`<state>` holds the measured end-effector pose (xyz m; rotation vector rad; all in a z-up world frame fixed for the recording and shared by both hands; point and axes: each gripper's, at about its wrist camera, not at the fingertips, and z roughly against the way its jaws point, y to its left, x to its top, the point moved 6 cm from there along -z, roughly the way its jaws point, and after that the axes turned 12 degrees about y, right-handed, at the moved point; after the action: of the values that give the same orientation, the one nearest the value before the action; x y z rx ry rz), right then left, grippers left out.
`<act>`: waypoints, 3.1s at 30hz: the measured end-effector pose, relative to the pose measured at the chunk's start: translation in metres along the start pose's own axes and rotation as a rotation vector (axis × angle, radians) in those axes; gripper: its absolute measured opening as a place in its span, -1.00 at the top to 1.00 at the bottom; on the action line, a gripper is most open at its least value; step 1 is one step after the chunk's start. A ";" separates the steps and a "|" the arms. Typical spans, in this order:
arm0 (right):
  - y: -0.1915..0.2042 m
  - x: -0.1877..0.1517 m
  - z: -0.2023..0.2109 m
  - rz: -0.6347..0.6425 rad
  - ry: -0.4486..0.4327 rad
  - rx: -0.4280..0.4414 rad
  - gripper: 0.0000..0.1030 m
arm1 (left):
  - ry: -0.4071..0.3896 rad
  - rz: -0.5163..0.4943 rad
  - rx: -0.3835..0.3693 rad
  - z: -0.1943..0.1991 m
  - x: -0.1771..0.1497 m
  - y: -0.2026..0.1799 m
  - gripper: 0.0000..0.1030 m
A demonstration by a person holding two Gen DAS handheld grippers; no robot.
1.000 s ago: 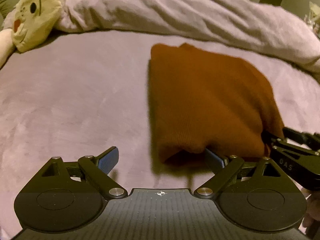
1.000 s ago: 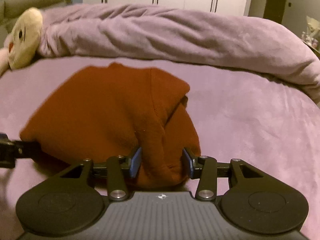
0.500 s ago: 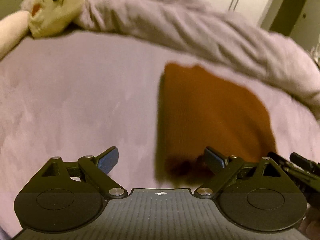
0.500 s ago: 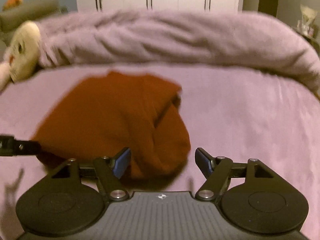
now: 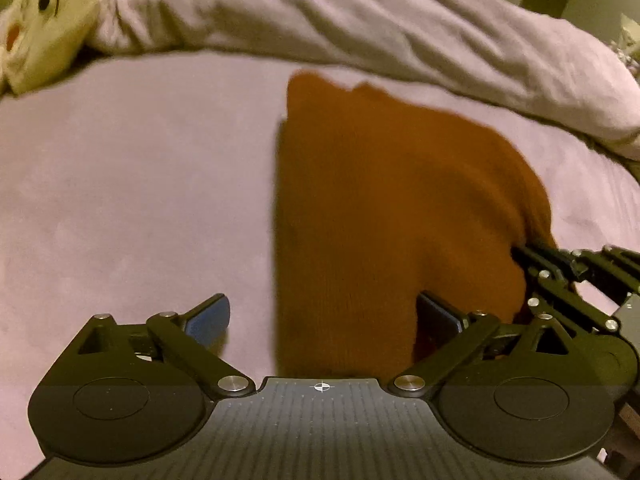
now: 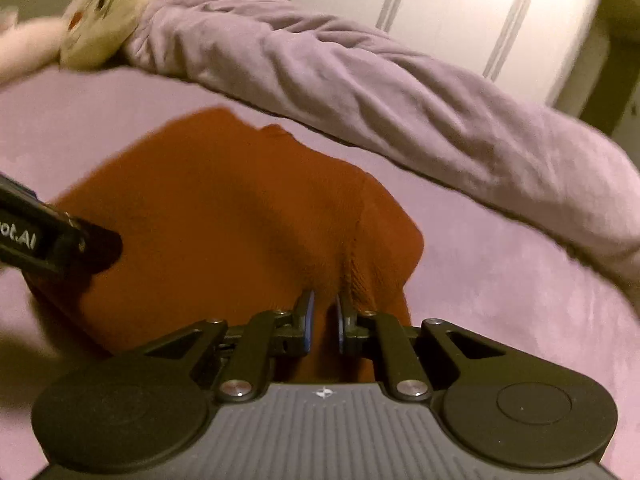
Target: Fold small clothes
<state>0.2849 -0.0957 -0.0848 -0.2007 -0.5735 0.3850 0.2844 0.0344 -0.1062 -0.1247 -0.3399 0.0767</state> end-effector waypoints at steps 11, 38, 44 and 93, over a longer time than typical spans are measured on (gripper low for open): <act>-0.004 -0.008 0.039 -0.095 0.032 0.046 0.59 | 0.007 -0.018 0.052 0.042 -0.024 0.008 -1.00; 0.009 -0.056 0.134 -0.325 0.387 0.175 -0.92 | 0.085 -0.126 0.199 0.116 -0.069 -0.001 -1.00; 0.005 -0.053 0.138 -0.333 0.391 0.144 -0.92 | 0.095 -0.089 0.164 0.119 -0.070 0.006 -1.00; 0.000 -0.051 0.139 -0.372 0.377 0.139 -0.92 | 0.108 -0.085 0.172 0.120 -0.074 0.006 -1.00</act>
<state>0.1674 -0.1053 0.0046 -0.0280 -0.2029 0.0207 0.1744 0.0462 -0.0184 0.0562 -0.2297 0.0150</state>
